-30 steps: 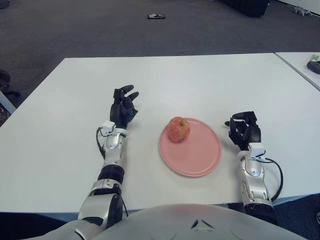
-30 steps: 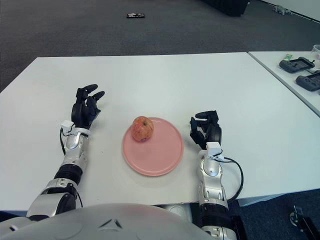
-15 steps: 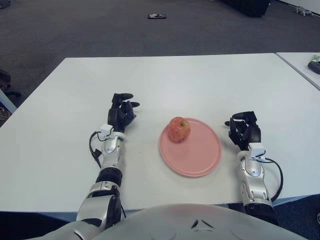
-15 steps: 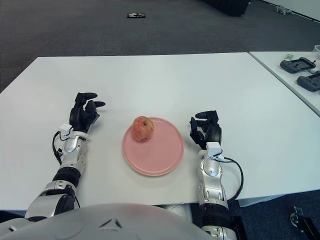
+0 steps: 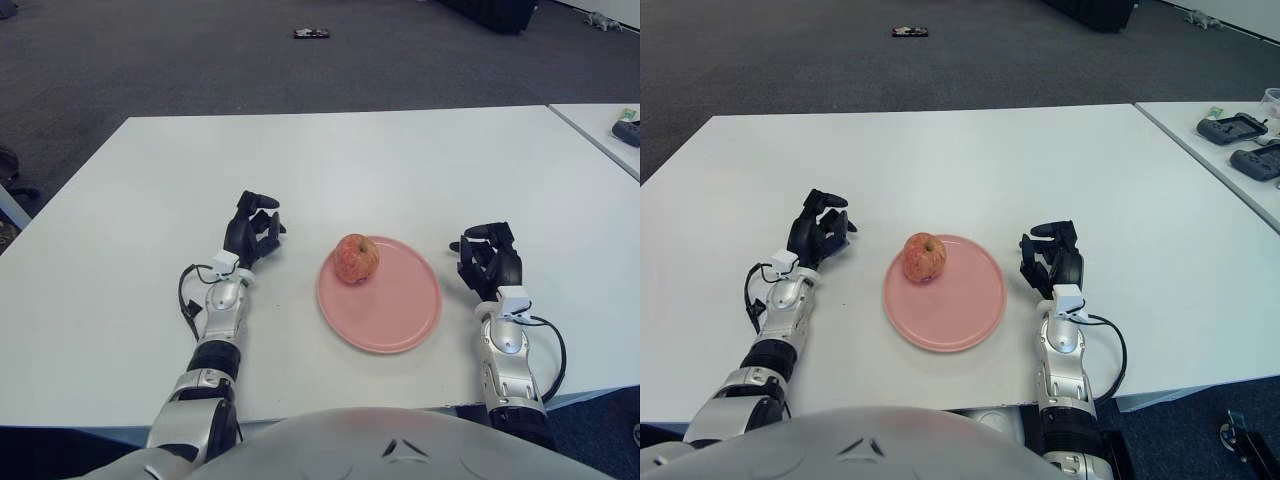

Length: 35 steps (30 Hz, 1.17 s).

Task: Put the apple into the plate.

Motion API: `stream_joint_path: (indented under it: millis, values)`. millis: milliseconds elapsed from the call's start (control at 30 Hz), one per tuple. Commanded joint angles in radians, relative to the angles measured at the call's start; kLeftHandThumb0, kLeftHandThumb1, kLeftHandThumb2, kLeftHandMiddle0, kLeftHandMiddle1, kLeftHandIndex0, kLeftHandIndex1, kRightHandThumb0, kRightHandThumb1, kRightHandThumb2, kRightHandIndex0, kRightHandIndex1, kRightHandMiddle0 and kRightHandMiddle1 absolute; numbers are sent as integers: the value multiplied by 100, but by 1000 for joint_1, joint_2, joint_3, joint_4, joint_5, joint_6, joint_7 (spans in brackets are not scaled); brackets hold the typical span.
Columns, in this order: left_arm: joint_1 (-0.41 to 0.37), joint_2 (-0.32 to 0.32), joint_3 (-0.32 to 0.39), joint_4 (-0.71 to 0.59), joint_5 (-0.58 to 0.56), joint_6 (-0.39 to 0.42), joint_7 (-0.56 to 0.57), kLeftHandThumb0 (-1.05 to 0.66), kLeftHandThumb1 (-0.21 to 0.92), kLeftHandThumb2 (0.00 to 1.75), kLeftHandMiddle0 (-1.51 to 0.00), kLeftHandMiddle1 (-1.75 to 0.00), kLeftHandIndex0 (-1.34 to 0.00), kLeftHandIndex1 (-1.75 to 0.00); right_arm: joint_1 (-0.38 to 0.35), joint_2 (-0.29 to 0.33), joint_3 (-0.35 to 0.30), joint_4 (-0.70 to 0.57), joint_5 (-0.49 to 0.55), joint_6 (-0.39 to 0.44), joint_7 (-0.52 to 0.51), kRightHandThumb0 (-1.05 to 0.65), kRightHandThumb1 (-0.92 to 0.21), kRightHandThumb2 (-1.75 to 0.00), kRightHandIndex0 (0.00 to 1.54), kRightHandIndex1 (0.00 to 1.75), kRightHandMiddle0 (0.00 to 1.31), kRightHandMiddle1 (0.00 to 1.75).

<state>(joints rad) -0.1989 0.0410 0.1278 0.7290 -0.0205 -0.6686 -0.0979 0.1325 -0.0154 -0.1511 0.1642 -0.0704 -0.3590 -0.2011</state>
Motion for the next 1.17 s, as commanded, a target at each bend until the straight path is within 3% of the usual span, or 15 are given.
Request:
stream_joint_path:
  millis: [0,467,1133]
  values:
    - [64,11,-9,7,23,34,23,-37,76,75,-80,-175,-29,-175,-19,-5,-5,12,6,-20,3,-34,-92,-53,52,119,19,175]
    - [115,6,-36,-57,54,87,77,-37,77,75,-80,-175,-29,-175,-19,-9,0,11,4,-20,7,-34,-92,-53,52,120,19,175]
    - [144,17,-40,-53,65,89,127,-37,74,77,-82,-175,-30,-175,-24,-4,4,11,17,3,21,-34,-92,-53,51,119,19,175]
